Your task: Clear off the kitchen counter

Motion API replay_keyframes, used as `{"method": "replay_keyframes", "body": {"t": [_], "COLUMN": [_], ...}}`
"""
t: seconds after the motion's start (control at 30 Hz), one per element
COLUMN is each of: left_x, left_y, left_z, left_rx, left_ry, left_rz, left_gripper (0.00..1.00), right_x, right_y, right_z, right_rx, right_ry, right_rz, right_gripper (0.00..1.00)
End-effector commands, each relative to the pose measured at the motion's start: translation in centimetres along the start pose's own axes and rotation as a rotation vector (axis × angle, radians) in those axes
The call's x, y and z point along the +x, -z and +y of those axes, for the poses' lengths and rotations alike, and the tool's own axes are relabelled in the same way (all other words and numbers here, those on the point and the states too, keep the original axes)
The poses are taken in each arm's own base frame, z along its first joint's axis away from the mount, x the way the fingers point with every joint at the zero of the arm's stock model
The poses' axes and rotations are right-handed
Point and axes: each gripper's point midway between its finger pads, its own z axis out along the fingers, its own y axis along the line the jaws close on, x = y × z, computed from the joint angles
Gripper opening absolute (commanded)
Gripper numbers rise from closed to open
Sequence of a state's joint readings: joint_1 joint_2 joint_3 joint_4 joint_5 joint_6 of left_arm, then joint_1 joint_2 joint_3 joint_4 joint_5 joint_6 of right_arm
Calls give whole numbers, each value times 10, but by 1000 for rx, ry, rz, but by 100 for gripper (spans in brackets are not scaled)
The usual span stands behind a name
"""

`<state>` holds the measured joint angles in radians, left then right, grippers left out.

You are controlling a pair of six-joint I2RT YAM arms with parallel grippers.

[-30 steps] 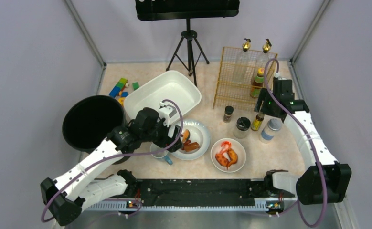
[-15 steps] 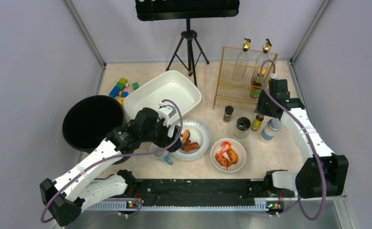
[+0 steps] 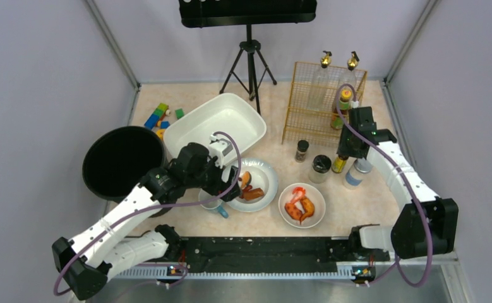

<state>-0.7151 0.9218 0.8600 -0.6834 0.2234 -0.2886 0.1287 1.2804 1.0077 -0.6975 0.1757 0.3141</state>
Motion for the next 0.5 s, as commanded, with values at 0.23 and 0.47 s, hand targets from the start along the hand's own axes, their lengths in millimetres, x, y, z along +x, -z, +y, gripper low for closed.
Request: {"method": "replay_keyframes", "body": {"t": [0.23,0.47], "left_x": [-5,-4], "left_y": [4,2], "left_z": [-4,-4], "left_rx": [22,21], "left_ry": [-17,-16], "left_rz": [-31,-25], "left_gripper": [99,99], "right_x": [-9,-44], "right_y": [7,42], "right_z": [-5,1], "right_rx": [49,27], "right_ry": [35,36], "right_rz": [-29,-109], "right_gripper": [0,0]}}
